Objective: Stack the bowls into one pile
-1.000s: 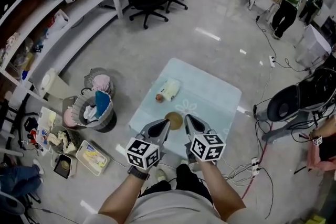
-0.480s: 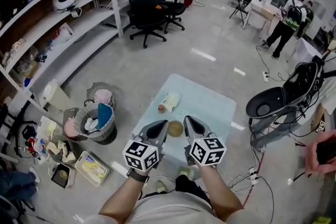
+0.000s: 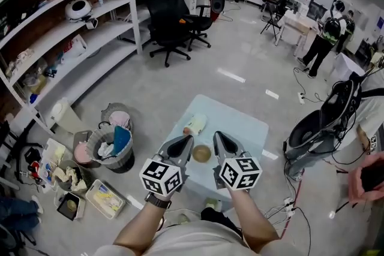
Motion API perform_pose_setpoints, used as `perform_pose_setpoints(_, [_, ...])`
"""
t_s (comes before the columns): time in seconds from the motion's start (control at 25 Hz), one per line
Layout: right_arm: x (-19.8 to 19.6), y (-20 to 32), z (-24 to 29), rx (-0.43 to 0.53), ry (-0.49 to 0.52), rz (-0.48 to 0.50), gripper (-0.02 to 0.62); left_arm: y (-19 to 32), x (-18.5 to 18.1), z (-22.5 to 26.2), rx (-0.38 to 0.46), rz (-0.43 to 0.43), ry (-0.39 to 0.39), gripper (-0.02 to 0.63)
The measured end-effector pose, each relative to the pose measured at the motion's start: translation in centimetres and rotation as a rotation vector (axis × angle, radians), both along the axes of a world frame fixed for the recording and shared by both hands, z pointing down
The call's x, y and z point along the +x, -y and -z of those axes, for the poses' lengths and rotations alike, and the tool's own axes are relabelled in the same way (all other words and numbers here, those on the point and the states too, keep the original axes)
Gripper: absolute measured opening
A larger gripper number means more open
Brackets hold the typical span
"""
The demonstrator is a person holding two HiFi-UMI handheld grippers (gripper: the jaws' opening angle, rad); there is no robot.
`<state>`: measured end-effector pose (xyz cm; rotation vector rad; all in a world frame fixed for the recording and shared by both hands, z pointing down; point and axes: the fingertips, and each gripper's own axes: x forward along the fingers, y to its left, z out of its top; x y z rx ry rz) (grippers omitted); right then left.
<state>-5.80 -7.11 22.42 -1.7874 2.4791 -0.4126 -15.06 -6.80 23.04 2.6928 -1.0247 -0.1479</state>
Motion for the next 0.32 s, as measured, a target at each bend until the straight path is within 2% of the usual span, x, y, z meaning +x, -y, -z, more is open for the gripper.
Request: perform_pose_setpoints(0.32, [-2.1,-0.7,1.5,0.025,-0.018,0.003,0.009,-0.3,-2.5,2.0,0.027,0.008,-0.014,0.006])
